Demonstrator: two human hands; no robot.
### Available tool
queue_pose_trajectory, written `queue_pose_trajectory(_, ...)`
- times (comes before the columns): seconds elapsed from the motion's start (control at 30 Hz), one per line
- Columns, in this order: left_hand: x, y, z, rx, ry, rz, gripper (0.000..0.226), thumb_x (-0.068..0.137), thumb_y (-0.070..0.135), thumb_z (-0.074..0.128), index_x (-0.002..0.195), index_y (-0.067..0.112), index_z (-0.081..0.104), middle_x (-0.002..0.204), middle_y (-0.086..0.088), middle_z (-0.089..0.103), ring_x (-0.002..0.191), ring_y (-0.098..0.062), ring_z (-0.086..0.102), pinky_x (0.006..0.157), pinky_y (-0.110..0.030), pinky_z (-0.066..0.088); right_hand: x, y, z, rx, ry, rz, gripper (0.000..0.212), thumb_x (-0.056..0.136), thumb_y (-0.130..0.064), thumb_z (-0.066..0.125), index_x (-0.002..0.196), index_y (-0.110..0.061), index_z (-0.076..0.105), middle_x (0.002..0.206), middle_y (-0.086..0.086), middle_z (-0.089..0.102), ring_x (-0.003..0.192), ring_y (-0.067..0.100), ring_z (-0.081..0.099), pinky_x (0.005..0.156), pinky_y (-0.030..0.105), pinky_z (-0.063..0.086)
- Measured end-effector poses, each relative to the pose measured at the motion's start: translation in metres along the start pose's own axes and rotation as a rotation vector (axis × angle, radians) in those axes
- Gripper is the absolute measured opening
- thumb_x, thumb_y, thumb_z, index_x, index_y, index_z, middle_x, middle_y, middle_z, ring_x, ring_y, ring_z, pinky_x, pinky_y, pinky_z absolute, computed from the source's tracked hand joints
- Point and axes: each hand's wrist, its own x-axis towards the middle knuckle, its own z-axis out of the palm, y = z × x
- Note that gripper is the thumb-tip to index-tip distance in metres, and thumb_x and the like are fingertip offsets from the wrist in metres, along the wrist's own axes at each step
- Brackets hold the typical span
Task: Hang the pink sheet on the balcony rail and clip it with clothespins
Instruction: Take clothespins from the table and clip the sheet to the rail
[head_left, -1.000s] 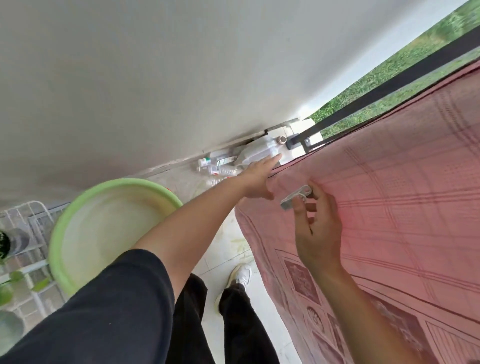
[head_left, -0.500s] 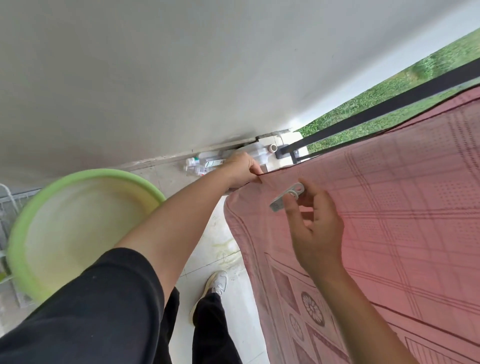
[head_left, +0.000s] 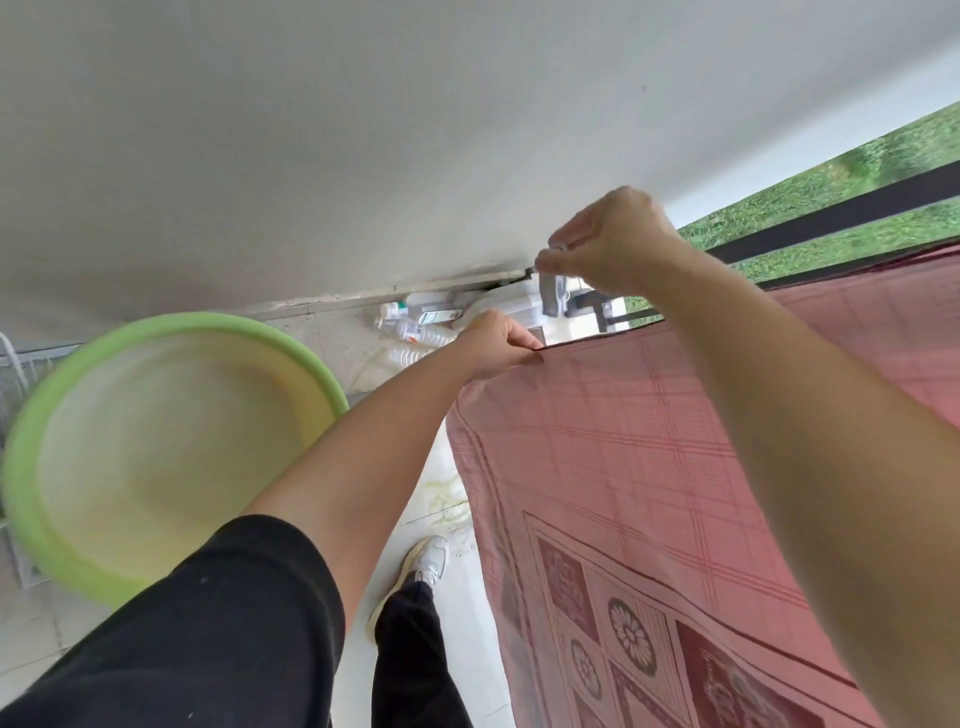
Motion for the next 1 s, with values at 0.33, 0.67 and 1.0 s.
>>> queue_pose_trajectory(0.33,0.008,-0.005,-0.004,-0.041,-0.034,0.001,0.019,0.079,0.022,0.079,0.095,0.011,0.078,0.097,-0.004,0.076,0.083,-0.010,0.062,0.086,-0.035,0.053,0.021,0.024,0.033,-0.112,-0.132,0.027,0.016,0.080,-0.020,0.081,0.096,-0.018,0.079,0.097,0.005,0.074,0.079,0.020,0.072,0.082,0.035,0.061)
queue_pose_trajectory(0.67,0.005,-0.009,-0.005,-0.023,-0.028,0.000,0.017,0.077,0.033,0.081,0.073,0.017,0.077,0.049,0.011,0.044,0.046,-0.004,0.034,0.046,-0.014,0.030,0.020,0.034,0.056,-0.180,-0.195,0.007,0.015,0.081,-0.017,0.079,0.096,-0.019,0.079,0.101,0.005,0.074,0.092,0.020,0.070,0.087,0.037,0.058)
queue_pose_trajectory(1.0,-0.003,-0.008,-0.004,0.007,0.010,-0.027,0.021,0.082,0.021,0.076,0.062,0.026,0.073,0.050,0.014,0.051,0.045,0.001,0.041,0.050,-0.014,0.035,0.014,0.041,0.057,-0.318,-0.222,0.003,0.058,0.089,-0.046,0.066,0.127,-0.003,0.058,0.124,0.014,0.062,0.113,0.031,0.057,0.092,0.040,0.051)
